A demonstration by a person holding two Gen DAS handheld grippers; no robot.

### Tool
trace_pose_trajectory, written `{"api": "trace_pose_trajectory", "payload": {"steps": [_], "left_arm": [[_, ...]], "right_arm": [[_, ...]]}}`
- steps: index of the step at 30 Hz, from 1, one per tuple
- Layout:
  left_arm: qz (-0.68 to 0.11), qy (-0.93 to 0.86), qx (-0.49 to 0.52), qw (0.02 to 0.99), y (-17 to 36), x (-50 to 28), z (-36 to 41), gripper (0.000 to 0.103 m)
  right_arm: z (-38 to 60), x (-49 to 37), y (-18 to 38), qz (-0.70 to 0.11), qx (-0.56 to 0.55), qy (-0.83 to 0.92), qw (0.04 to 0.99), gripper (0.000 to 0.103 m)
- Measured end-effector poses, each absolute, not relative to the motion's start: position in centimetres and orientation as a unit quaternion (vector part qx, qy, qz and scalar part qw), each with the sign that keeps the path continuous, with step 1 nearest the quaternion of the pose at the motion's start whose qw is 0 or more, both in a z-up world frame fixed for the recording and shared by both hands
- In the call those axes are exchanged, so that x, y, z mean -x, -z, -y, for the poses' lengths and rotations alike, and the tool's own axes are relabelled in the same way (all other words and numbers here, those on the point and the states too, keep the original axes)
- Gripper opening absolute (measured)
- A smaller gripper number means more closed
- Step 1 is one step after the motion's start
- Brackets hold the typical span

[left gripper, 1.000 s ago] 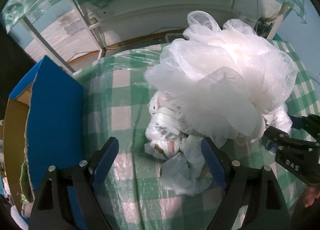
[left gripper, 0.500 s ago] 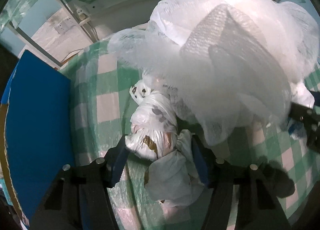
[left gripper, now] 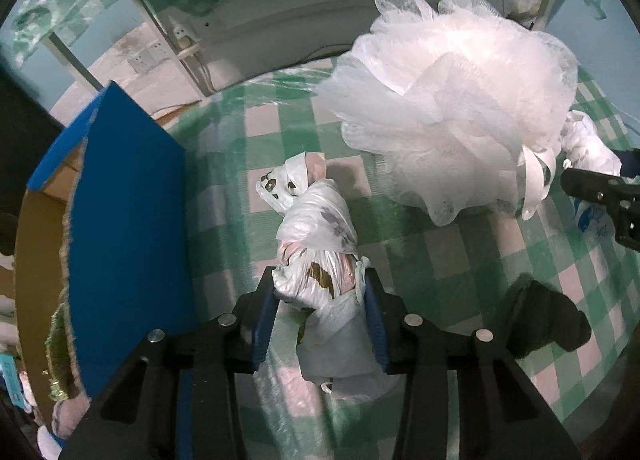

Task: Organize soft objects
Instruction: 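Grasp the white wrapped cloth with the right gripper while the left grasps the white cloth bundle, then carry both white bundles over the box with both grippers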

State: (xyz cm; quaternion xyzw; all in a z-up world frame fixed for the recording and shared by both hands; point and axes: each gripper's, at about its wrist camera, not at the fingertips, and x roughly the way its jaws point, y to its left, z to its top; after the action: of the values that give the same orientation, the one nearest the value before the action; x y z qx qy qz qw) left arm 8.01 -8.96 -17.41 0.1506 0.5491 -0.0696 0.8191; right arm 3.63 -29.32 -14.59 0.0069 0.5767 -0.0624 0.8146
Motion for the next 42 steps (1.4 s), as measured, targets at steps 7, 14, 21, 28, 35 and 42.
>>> {"api": "trace_pose_trajectory", "payload": {"steps": [7, 14, 21, 28, 35, 42], "left_arm": [[-0.526, 0.064, -0.167, 0.832, 15.5, -6.7, 8.0, 0.041], [-0.497, 0.061, -0.187, 0.845, 13.5, -4.7, 8.1, 0.041], [-0.482, 0.056, -0.188, 0.854, 11.9, -3.5, 7.5, 0.041], [-0.467, 0.049, -0.188, 0.863, 10.3, -3.0, 6.9, 0.041], [-0.457, 0.039, -0.188, 0.869, 9.4, -3.0, 6.3, 0.041], [-0.445, 0.029, -0.181, 0.877, 8.2, -2.8, 4.9, 0.041]], "right_arm": [[28.0, -2.9, 13.1, -0.562, 0.009, 0.061, 0.825, 0.047], [26.5, -2.0, 11.9, -0.550, 0.022, 0.051, 0.833, 0.047], [25.0, -1.3, 10.4, -0.538, 0.037, 0.044, 0.841, 0.047], [23.1, -0.9, 9.2, -0.526, 0.044, 0.033, 0.849, 0.047], [20.8, -1.2, 8.0, -0.513, 0.058, 0.019, 0.857, 0.047], [19.0, -1.7, 6.8, -0.500, 0.070, 0.005, 0.863, 0.047]]}}
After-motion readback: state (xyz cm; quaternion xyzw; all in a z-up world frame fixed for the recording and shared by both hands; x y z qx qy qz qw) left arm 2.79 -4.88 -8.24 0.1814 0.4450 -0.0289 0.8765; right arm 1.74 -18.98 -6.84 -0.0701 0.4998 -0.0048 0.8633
